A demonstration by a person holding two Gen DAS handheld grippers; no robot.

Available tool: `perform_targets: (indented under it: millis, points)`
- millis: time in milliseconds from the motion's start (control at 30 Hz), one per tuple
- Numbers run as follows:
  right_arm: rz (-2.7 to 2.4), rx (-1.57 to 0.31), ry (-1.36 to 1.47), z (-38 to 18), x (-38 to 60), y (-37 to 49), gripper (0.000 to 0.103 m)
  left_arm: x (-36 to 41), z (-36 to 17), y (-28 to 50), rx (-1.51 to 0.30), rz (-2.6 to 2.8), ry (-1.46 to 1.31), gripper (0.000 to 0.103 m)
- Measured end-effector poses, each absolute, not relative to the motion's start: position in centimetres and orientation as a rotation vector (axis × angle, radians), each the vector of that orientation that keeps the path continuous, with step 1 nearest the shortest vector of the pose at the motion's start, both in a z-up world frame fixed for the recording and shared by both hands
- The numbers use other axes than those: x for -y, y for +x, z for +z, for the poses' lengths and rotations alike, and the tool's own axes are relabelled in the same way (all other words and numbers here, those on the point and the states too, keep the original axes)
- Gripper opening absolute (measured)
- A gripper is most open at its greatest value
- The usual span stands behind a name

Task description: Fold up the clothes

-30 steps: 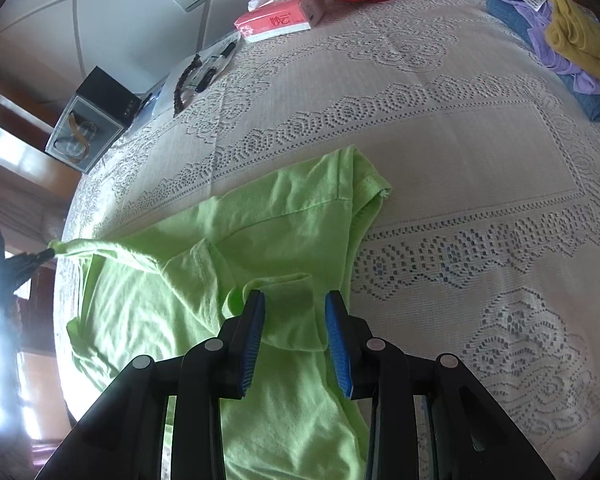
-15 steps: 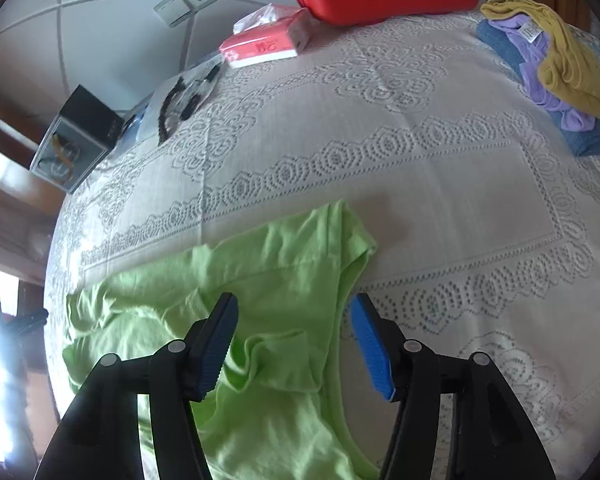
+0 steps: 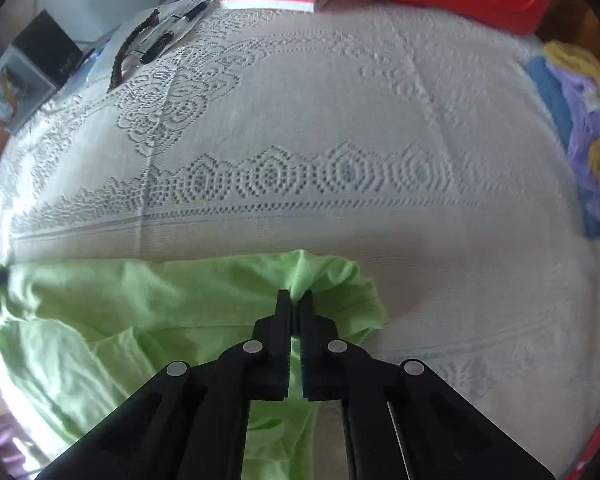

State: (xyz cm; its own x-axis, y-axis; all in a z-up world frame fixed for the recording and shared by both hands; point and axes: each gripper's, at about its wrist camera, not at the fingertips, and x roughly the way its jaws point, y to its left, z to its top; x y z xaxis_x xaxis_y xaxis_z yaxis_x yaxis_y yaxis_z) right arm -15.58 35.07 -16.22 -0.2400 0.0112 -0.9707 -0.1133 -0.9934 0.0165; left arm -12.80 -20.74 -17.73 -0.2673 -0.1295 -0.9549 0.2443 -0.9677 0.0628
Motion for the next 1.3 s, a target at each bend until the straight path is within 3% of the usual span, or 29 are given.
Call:
perform_targets:
  millis: [67,133,233,300,367,500,567,600,633,700,733,767,800,1000,1100,1200,1267,1300]
  points:
    - [2.356,-0.136,-1.757,-15.7,-37.2,-15.9,0.006,22.0,-17.3,-12.8,-0.202,-2.311,1.670,0.030]
    - [2.358,-0.213,-1.721,-14.9,-38.5,-15.5,0.029,22.2,-16.7,-12.4,-0.279,-2.338,1.704,0.030]
    - [2.510,-0.421,-1.755,-13.2,-38.2,-13.8,0.036,22.0,-15.6,-11.8,-0.359,-2.384,1.745,0.037]
    - [2.578,-0.504,-1.853,-12.7,-36.4,-12.7,0.036,21.5,-15.4,-11.5,-0.376,-2.400,1.775,0.065]
    - [2.595,-0.542,-1.958,-12.9,-34.3,-12.1,0.036,21.0,-15.7,-11.2,-0.391,-2.397,1.813,0.072]
    - [2.597,-0.495,-2.054,-13.9,-30.5,-12.5,0.036,20.1,-16.5,-10.6,-0.419,-2.389,1.889,0.072]
    - [2.593,-0.474,-2.065,-14.5,-28.8,-13.0,0.047,19.5,-17.3,-10.5,-0.384,-2.374,1.925,0.072]
    - [2.588,-0.465,-2.070,-14.9,-28.1,-13.3,0.057,19.2,-17.7,-10.5,-0.367,-2.366,1.942,0.072]
    - [2.585,-0.445,-2.075,-15.3,-27.6,-13.7,0.059,18.9,-17.8,-10.5,-0.346,-2.362,1.940,0.072]
    - [2.580,-0.373,-2.090,-16.2,-26.5,-14.2,0.055,18.5,-18.1,-10.5,-0.305,-2.354,1.935,0.072]
    - [2.578,-0.315,-2.099,-16.6,-25.9,-14.3,0.027,18.4,-18.0,-10.5,-0.304,-2.352,1.934,0.072]
    - [2.580,-0.259,-2.107,-16.9,-25.3,-14.3,0.007,18.3,-18.0,-10.5,-0.304,-2.349,1.933,0.072]
    - [2.592,-0.212,-2.103,-16.9,-24.9,-14.2,0.005,18.3,-18.0,-10.5,-0.303,-2.346,1.932,0.072]
    - [2.852,-0.127,-2.029,-12.1,-24.7,-8.6,0.006,19.4,-17.7,-9.6,-0.348,-2.323,1.924,0.072]
    - [2.828,-0.192,-2.200,-12.0,-25.4,-5.2,0.023,20.3,-16.5,-8.2,-0.371,-2.341,1.905,0.072]
    - [2.775,-0.248,-2.151,-12.1,-27.9,-3.8,0.023,20.9,-14.8,-6.6,-0.410,-2.394,1.875,0.073]
    - [2.732,-0.341,-2.012,-11.9,-30.6,-4.3,0.025,21.1,-13.7,-5.6,-0.421,-2.432,1.856,0.083]
    - [2.709,-0.392,-1.943,-11.8,-31.9,-4.7,0.034,21.1,-13.2,-5.1,-0.416,-2.449,1.846,0.089]
